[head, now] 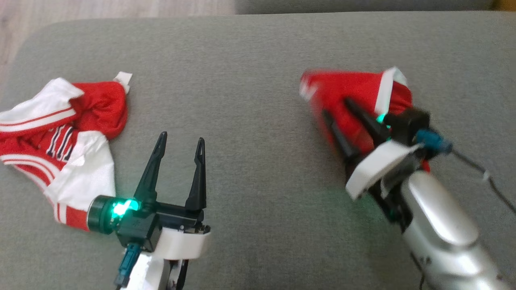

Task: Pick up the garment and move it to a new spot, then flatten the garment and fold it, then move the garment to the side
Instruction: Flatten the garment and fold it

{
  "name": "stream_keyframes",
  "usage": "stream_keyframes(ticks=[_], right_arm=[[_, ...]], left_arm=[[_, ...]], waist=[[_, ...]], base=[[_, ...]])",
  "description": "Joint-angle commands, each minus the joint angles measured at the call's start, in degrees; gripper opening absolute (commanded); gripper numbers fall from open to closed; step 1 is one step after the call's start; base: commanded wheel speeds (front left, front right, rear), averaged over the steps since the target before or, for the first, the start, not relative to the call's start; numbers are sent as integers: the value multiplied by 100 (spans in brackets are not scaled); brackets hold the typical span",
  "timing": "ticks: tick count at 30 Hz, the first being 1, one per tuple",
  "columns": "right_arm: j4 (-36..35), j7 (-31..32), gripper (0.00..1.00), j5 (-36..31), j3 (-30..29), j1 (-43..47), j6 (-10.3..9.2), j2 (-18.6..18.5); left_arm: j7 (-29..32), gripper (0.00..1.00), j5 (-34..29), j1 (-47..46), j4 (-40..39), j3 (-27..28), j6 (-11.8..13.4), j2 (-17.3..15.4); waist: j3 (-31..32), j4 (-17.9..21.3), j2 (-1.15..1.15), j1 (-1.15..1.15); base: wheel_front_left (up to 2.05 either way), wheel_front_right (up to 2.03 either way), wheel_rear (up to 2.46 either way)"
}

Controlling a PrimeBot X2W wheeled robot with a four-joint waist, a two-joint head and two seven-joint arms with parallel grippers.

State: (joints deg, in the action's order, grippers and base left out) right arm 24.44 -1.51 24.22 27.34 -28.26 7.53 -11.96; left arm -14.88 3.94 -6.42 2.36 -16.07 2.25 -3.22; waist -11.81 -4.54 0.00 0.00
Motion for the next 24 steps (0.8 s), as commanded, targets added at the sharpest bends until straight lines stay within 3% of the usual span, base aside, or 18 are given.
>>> stream_keyframes(ticks=[1, 5, 12, 14, 15, 18, 24], right_arm=[[-252, -74, 100, -19, 107, 169, -4, 62], [-590, -194, 100, 9, 46, 535, -4, 10], [-1258, -194, 100, -419, -764, 1068, -4, -363], [-1279, -84, 38, -562, -955, 1169, -4, -474], [-1249, -33, 0, -627, -1057, 1205, -4, -518], [-953, 135, 0, -961, -1311, 1255, -4, -642], [-163, 363, 0, -1417, -1669, 1203, -4, -537]], left_arm=[[-12, 100, 60, -50, -178, 147, 16, 13], [-12, 100, 92, 11, -200, 175, 42, 22], [-12, 100, 101, 148, -273, 270, 53, 29], [-12, 100, 97, 156, -278, 277, 34, 30], [-12, 100, 92, 153, -281, 280, 26, 31], [-12, 100, 84, 131, -277, 266, 3, 32], [-12, 100, 146, 131, -258, 157, 43, 33]], waist=[[14, -131, 0, 0], [41, -235, 0, 0], [102, -339, 0, 0], [111, -380, 0, 0], [113, -399, 0, 0], [118, -479, 0, 0], [123, -681, 0, 0]], base=[[0, 0, 0], [0, 0, 0], [0, 0, 0], [0, 0, 0], [0, 0, 0], [0, 0, 0], [0, 0, 0]])
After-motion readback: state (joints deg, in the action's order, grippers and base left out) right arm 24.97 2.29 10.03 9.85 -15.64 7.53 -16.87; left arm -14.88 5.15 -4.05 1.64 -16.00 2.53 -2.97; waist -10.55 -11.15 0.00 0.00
